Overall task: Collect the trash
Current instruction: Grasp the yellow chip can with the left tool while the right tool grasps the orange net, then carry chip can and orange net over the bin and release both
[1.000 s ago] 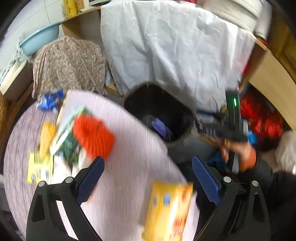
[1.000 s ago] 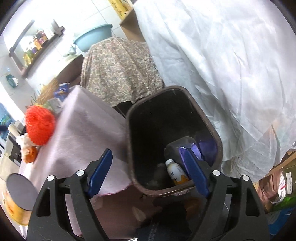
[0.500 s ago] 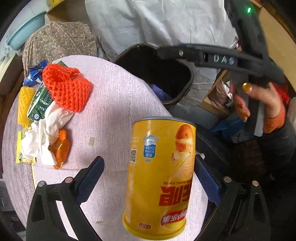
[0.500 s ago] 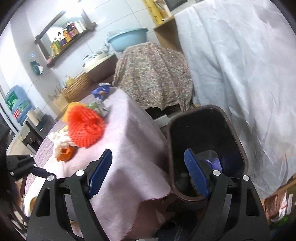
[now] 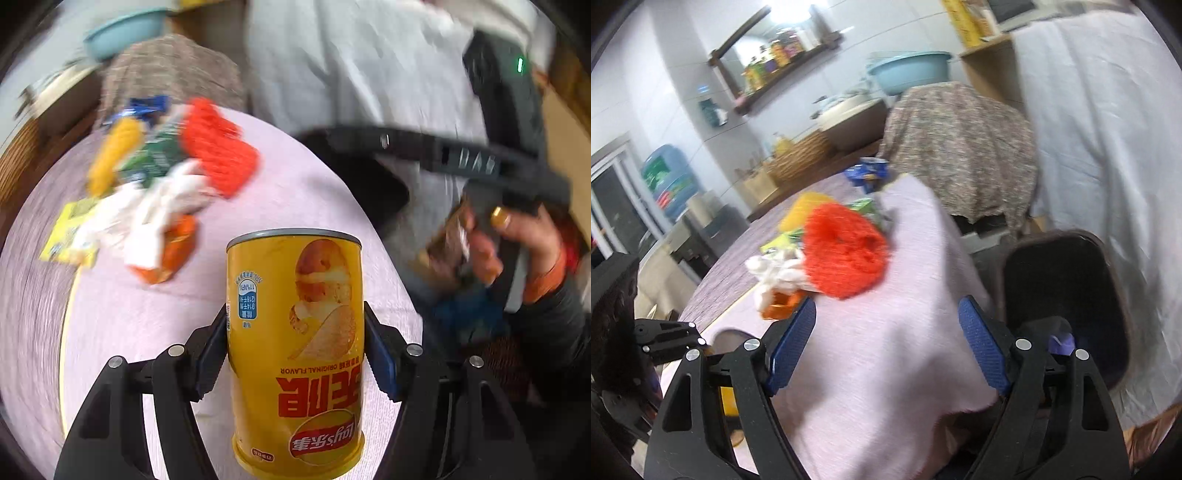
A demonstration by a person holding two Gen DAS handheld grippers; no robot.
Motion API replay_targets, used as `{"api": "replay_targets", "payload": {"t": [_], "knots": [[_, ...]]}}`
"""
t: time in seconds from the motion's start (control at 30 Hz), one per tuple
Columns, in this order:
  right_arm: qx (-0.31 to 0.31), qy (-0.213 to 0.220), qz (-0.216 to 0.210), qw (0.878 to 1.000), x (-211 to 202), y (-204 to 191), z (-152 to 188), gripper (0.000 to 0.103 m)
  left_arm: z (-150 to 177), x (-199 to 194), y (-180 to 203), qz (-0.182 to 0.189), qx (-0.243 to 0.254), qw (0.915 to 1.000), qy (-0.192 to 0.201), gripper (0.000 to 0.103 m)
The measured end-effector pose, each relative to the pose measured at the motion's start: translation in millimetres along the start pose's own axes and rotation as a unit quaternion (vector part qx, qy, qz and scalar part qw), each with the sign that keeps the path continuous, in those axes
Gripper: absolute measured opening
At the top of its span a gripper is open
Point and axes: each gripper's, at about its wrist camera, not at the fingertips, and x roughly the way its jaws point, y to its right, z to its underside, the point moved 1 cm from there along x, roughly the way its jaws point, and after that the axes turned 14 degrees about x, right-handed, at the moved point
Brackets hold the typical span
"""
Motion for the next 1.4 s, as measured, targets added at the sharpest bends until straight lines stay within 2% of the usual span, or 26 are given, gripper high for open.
{"api": "replay_targets", "payload": {"t": [0.1, 0.2, 0.27, 0.4, 0.5, 0.6, 0.67, 0.77, 0.97, 1.13, 1.3, 1.4], "knots": [[-0.037, -0.007, -0.010, 0.999, 13.3, -25.6, -2.1, 0.080, 18.6, -20.7, -20.3, -0.010, -0.062, 0.9969, 0.048, 0.066], [-0.070, -0.005, -0.012, 0.997, 26.7, -49.8, -5.2, 0.078, 30.5, -27.4, -32.4, -0.020, -0.107, 0.9915, 0.071, 0.066], [-0.087, -0.006, -0.009, 0.996, 37.6, -62.9, -8.9, 0.073, 36.9, -30.1, -35.4, -0.032, -0.127, 0.9880, 0.083, 0.065], [-0.120, -0.009, 0.028, 0.992, 60.2, -82.0, -14.6, 0.065, 44.1, -35.8, -32.9, -0.064, -0.139, 0.9830, 0.101, 0.065], [-0.120, -0.009, 0.059, 0.991, 74.9, -84.7, -18.6, 0.058, 48.1, -39.8, -30.6, -0.052, -0.154, 0.9796, 0.118, 0.066], [-0.110, -0.023, 0.070, 0.991, 86.1, -80.4, -21.0, 0.041, 50.3, -39.8, -38.5, -0.046, -0.165, 0.9775, 0.124, 0.066], [-0.103, -0.032, 0.066, 0.992, 88.7, -76.2, -19.7, 0.025, 50.7, -37.8, -39.3, -0.045, -0.168, 0.9770, 0.123, 0.065], [-0.097, -0.015, 0.064, 0.993, 78.8, -67.7, -18.2, 0.014, 52.2, -37.6, -38.4, -0.048, -0.172, 0.9755, 0.129, 0.065], [-0.071, 0.013, 0.039, 0.997, 41.7, -42.3, -17.1, 0.010, 48.5, -38.1, -30.5, -0.035, -0.160, 0.9751, 0.149, 0.065], [-0.035, 0.025, 0.012, 0.999, 11.2, -12.1, -19.3, 0.010, 31.1, -33.5, -22.4, -0.016, -0.153, 0.9745, 0.164, 0.065], [-0.009, 0.048, 0.020, 0.999, -23.5, 22.7, -20.8, 0.010, 0.1, -20.8, -13.1, 0.001, -0.139, 0.9756, 0.170, 0.065], [0.005, 0.062, 0.043, 0.997, -38.8, 48.4, -25.2, 0.010, -26.8, -9.6, -7.4, 0.017, -0.129, 0.9767, 0.171, 0.065]]}}
